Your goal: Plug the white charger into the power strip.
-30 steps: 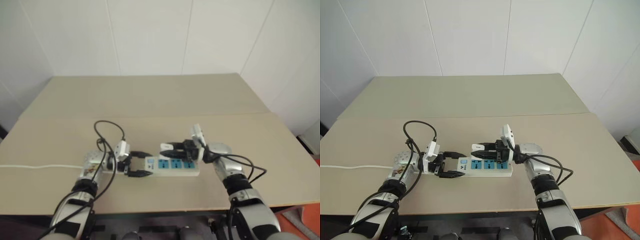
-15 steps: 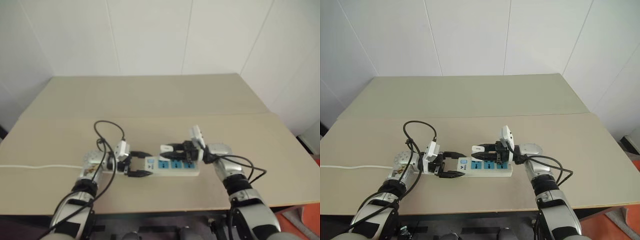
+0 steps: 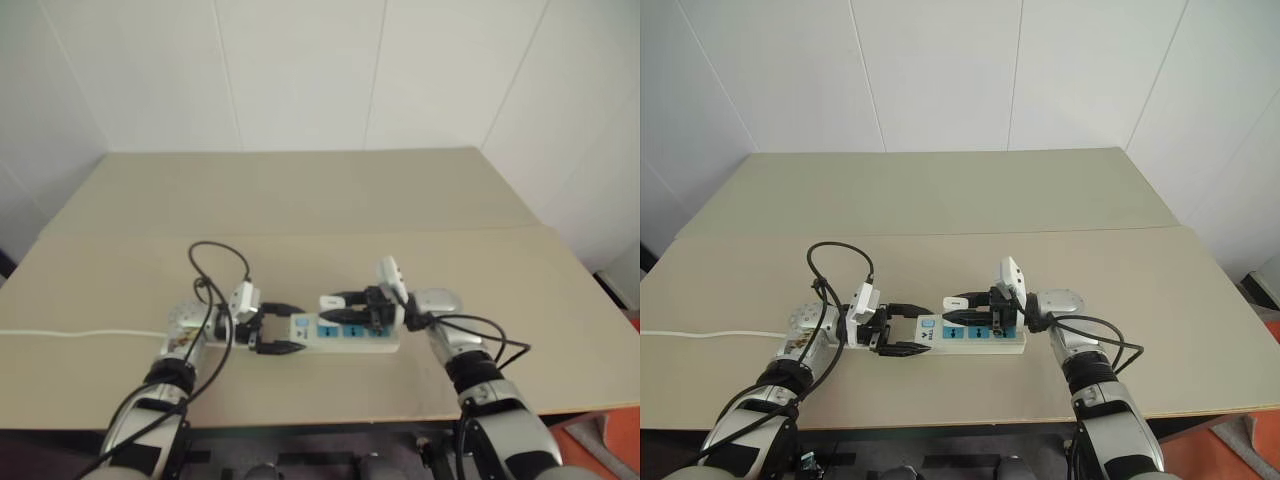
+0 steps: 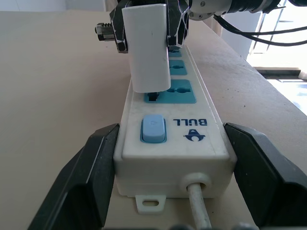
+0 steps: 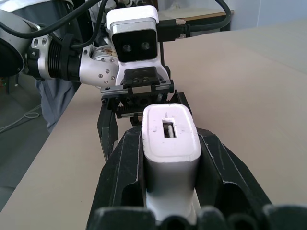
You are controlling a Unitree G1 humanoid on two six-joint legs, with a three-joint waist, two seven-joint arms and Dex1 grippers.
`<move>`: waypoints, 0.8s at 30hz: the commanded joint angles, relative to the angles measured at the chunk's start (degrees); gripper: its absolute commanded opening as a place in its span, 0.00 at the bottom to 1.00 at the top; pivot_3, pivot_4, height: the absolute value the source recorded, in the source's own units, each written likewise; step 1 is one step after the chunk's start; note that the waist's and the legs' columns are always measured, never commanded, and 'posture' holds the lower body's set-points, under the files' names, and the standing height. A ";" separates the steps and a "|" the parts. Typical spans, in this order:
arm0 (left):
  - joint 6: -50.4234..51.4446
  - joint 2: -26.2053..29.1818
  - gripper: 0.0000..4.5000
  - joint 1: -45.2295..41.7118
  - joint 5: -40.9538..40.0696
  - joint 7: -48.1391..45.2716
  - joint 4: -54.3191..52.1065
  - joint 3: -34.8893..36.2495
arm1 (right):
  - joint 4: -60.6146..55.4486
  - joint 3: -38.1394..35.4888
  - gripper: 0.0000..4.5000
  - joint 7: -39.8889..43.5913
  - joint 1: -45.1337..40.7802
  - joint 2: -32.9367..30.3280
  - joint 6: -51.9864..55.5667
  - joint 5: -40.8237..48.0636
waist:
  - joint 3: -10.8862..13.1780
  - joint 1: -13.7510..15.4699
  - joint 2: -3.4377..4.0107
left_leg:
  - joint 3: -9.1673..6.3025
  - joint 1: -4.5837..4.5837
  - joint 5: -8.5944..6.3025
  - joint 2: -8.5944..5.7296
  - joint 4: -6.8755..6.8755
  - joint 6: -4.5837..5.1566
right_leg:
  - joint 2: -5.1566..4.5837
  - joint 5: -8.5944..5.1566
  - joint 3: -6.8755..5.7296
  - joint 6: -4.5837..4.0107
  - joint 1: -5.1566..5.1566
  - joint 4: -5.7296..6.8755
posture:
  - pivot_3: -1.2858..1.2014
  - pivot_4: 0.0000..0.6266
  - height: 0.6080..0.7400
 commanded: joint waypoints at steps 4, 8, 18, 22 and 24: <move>-0.03 -0.17 0.71 0.77 1.30 0.07 -0.59 -0.60 | 5.39 2.05 0.24 0.62 0.68 -0.26 -2.52 -2.97 | -0.03 0.00 0.00 | 0.00 0.10 0.00 0.00 0.00 0.00 | 0.00 0.00 0.00 0.00 0.11 -0.02 | 0.52 0.24 1.00; -0.02 0.09 0.71 1.06 1.43 0.02 -1.10 -0.67 | 10.88 3.51 0.24 -0.29 -0.52 -0.01 -4.84 -5.50 | -0.23 -0.11 0.01 | 0.00 0.20 0.00 0.00 0.00 0.00 | 0.00 0.00 0.00 0.00 0.20 -0.01 | 0.52 0.24 1.00; 0.01 0.87 0.71 1.40 1.46 0.29 -1.77 -0.44 | 17.11 5.29 0.24 -1.29 -0.79 0.18 -11.24 -7.86 | -0.47 -0.53 -0.12 | 0.02 1.09 -0.02 0.03 -0.21 0.01 | 0.02 -0.07 0.01 0.03 1.07 -0.16 | 0.52 0.24 1.00; -0.08 0.70 0.71 1.69 1.20 0.02 -2.26 -0.34 | 17.72 5.82 0.24 -2.52 -1.89 0.52 -7.18 -8.12 | -0.56 -0.82 -0.12 | 0.00 1.10 -0.02 0.03 -0.21 0.01 | 0.03 -0.07 0.01 0.02 1.07 -0.13 | 0.52 0.24 1.00; 0.10 0.67 0.71 1.80 1.16 -0.12 -2.45 -0.37 | 17.56 6.43 0.24 -1.88 -1.98 0.51 -6.27 -8.23 | -0.57 -0.98 -0.11 | 0.00 1.10 -0.02 0.03 -0.21 0.01 | 0.03 -0.07 0.01 0.01 1.07 -0.11 | 0.52 0.24 1.00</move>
